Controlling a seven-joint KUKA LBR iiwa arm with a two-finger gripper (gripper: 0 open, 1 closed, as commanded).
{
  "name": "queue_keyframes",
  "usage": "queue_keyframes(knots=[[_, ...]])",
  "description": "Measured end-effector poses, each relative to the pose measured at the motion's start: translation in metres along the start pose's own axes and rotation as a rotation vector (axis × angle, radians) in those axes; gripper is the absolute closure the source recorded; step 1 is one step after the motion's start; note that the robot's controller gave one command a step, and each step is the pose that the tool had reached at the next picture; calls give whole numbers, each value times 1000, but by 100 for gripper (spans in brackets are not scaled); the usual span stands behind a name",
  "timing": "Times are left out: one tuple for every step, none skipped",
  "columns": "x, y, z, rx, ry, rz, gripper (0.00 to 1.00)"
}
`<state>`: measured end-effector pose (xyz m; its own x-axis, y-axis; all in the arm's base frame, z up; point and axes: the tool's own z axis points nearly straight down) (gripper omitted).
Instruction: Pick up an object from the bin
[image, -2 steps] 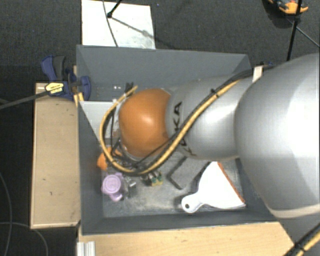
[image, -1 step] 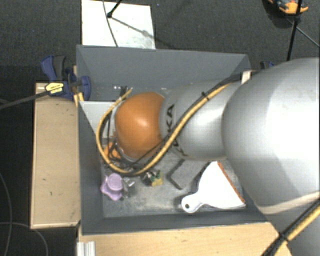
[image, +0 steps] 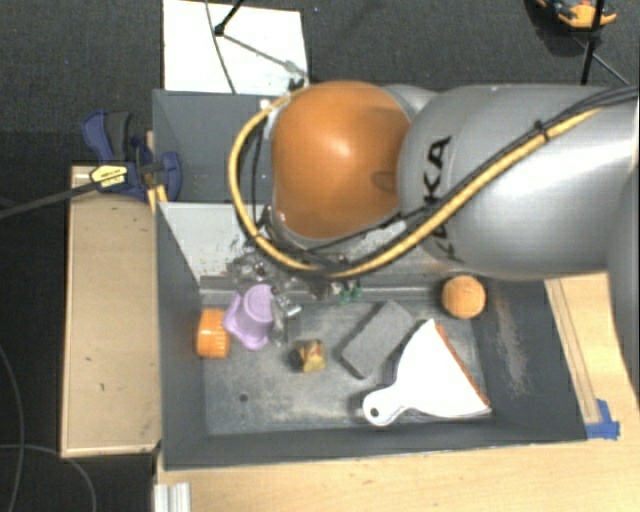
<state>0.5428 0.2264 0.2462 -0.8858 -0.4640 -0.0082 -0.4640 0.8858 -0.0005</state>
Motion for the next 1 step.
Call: queue_keyframes(knots=[[1, 0, 1, 0, 3, 0, 100]])
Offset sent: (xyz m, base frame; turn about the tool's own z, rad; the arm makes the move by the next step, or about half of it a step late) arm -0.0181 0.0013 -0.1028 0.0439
